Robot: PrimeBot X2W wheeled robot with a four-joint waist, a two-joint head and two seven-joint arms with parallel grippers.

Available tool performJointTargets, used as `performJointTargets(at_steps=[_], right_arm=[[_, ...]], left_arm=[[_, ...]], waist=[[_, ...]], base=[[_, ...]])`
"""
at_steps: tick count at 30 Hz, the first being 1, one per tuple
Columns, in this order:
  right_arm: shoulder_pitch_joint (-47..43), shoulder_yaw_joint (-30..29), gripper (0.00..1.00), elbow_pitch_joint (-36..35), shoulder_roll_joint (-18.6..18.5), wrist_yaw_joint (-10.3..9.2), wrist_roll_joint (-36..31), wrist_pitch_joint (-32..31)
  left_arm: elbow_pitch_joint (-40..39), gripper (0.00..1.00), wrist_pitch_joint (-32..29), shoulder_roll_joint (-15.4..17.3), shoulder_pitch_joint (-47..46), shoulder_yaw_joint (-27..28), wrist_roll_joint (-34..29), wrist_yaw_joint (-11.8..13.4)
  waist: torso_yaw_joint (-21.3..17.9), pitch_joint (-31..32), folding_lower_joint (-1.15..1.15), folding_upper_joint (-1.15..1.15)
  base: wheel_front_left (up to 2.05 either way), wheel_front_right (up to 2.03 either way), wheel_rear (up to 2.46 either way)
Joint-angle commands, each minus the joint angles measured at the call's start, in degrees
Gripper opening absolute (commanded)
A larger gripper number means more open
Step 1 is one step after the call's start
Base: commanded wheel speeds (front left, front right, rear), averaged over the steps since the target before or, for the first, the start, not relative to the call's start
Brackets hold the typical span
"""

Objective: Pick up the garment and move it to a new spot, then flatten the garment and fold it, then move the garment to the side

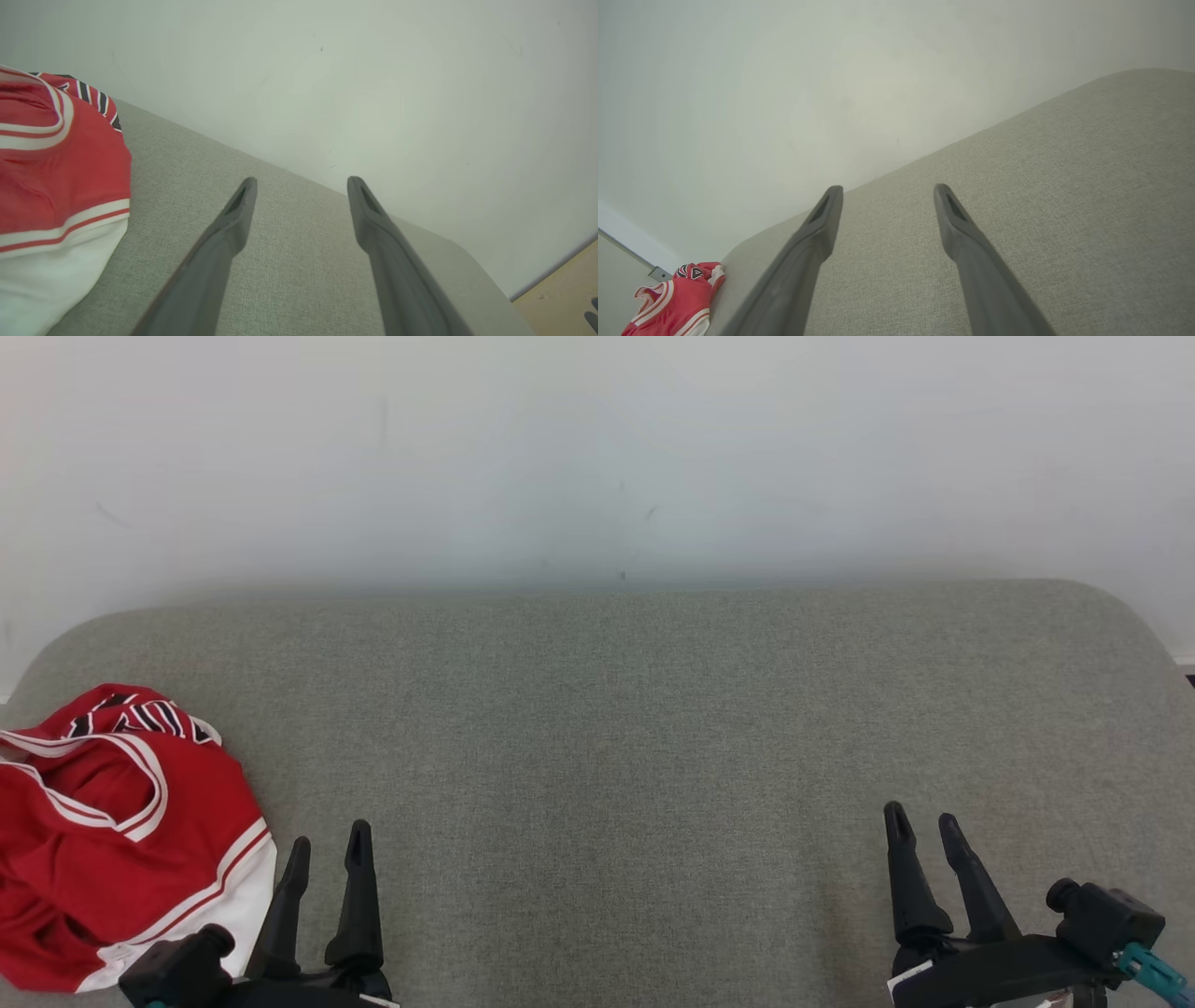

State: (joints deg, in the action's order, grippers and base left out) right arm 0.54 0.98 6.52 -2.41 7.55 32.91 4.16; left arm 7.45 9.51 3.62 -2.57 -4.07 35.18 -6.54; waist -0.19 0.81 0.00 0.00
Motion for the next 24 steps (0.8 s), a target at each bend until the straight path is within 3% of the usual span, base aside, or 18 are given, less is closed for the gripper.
performJointTargets(at_steps=[1,24], right_arm=[[1.12,0.96,1.0,-1.05,-0.49,-0.06,-2.76,0.86],[1.22,4.42,1.0,-2.66,-0.52,-0.08,-16.03,5.29]], left_arm=[[-1.11,1.0,0.58,0.31,0.15,0.07,-2.21,0.11],[-3.1,1.0,2.75,0.79,1.65,0.62,-15.82,-0.39]], waist=[[0.01,0.06,0.0,0.0],[-0.3,0.37,0.0,0.0]], base=[[0.0,0.0,0.0],[0.0,0.0,0.0]])
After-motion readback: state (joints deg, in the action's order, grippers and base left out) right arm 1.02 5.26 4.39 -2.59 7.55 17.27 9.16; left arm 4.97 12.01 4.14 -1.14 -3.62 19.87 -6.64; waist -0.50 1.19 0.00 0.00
